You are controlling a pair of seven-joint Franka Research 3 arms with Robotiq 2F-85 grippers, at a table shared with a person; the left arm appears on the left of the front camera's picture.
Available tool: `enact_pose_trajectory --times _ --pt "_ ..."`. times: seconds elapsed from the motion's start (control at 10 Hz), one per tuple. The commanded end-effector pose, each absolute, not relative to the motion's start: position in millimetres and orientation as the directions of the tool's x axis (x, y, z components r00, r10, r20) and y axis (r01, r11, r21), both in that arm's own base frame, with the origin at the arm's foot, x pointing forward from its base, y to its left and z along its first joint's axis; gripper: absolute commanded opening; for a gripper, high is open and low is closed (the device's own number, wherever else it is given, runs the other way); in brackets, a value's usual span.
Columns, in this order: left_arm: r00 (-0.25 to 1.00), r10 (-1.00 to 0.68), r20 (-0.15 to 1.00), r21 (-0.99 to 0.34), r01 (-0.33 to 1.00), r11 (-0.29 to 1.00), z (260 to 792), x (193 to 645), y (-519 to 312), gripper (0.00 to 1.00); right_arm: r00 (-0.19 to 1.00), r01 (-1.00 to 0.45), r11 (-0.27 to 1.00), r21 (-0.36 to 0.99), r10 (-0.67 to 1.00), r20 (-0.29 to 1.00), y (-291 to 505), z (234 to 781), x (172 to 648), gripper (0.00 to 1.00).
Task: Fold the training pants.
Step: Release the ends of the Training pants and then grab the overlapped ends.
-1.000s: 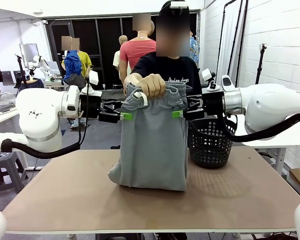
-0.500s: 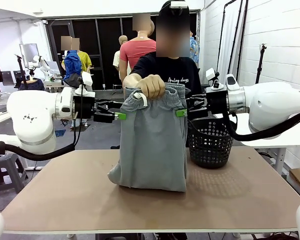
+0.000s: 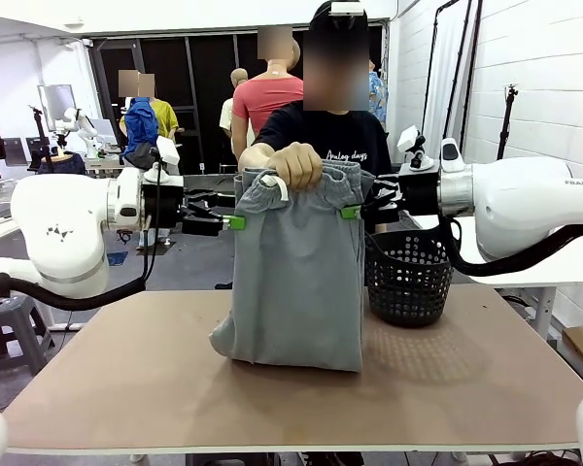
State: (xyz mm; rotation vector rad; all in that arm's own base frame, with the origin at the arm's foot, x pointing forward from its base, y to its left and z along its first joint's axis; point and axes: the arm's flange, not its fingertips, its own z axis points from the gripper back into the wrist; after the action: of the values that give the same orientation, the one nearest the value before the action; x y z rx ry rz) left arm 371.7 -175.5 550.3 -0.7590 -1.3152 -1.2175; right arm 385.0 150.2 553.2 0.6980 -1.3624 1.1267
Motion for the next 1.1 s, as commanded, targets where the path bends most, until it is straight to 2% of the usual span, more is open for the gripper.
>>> enact_pose_trajectory --times 0.0,0.5,1.0 --pt "-0.145 -0.217 0.965 0.203 0.94 0.274 544.0 363.4 -181.9 1.0 -0.118 -0.912 0.362 -0.192 0.217 0.969 146.7 529.4 341.0 1.0" --pt "-0.136 -0.217 0.967 0.172 0.973 0.156 542.1 366.2 -192.5 1.0 0.003 -0.988 0.153 -0.025 0.18 0.984 145.5 530.2 337.1 1.0" --pt "-0.148 -0.218 0.965 0.181 0.973 0.14 539.2 372.2 -203.4 1.0 -0.03 -0.986 0.154 -0.061 0.197 0.98 161.3 519.9 335.7 1.0"
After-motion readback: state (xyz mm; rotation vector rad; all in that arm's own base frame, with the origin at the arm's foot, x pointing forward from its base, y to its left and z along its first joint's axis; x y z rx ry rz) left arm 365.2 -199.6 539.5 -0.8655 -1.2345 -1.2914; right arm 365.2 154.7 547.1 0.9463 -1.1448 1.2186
